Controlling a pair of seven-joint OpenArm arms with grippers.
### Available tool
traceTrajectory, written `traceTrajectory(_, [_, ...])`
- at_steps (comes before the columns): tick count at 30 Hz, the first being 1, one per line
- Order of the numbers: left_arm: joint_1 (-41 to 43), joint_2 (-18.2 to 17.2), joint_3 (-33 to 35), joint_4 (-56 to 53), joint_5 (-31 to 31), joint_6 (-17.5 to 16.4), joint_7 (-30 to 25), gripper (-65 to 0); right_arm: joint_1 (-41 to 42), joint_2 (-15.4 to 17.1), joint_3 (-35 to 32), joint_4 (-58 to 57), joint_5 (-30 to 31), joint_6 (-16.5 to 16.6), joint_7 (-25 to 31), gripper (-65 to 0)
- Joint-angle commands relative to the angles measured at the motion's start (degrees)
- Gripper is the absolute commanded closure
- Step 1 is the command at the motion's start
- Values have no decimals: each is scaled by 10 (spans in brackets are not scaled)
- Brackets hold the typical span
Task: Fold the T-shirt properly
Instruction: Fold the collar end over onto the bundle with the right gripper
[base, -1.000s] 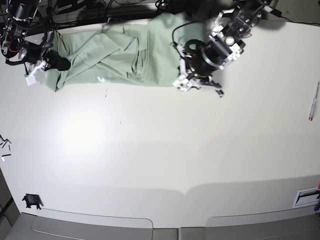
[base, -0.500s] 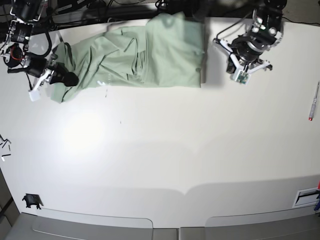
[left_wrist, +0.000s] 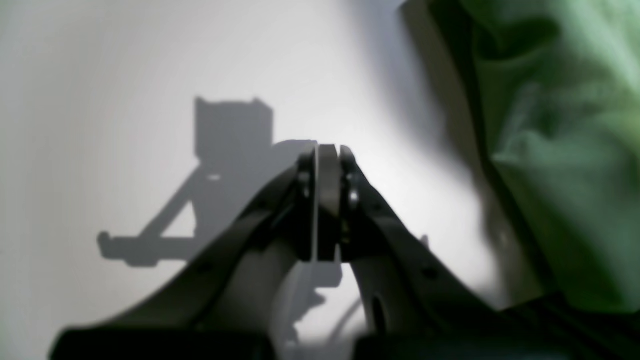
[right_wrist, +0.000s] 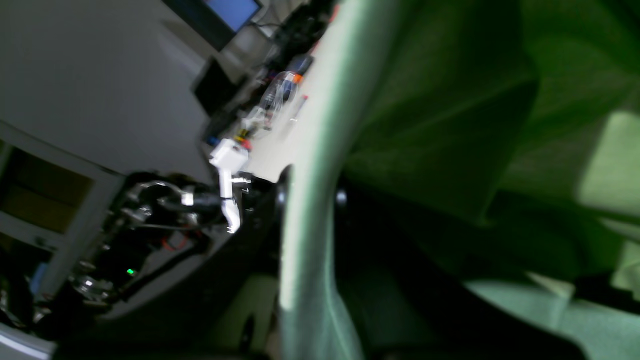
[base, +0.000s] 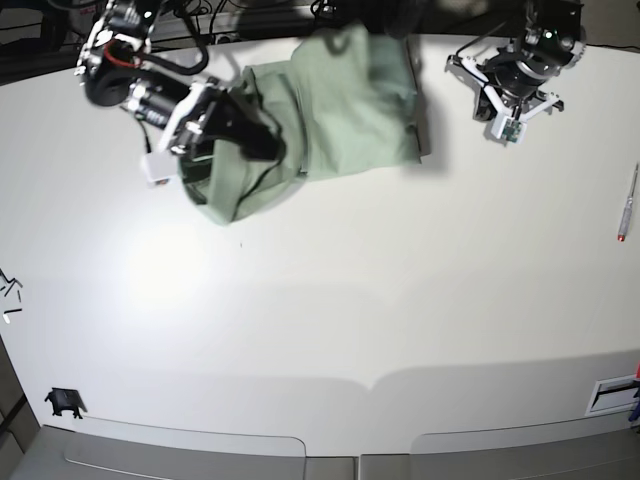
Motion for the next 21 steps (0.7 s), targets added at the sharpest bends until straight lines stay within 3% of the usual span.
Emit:
traceTrajectory(1, [0,-5,-3,11,-3,0,-11,0,-2,-11,-13,9,-9,3,10,0])
traceTrajectory(4, [0,-5,-3,11,-3,0,-13,0,-8,-45,-77,9,-95,3,10,0])
traceTrajectory(13, [0,-5,-3,11,-3,0,-13,0,-7,-101,-307,9,-368,3,148,0])
traceTrajectory(17, [-1,-5,-3,11,-3,0,-13,0,0,-112,-372,9,-431,3,167,0])
traceTrajectory(21, [0,-5,-3,11,-3,0,-13,0,13,-116,-402,9,-443,3,169,0])
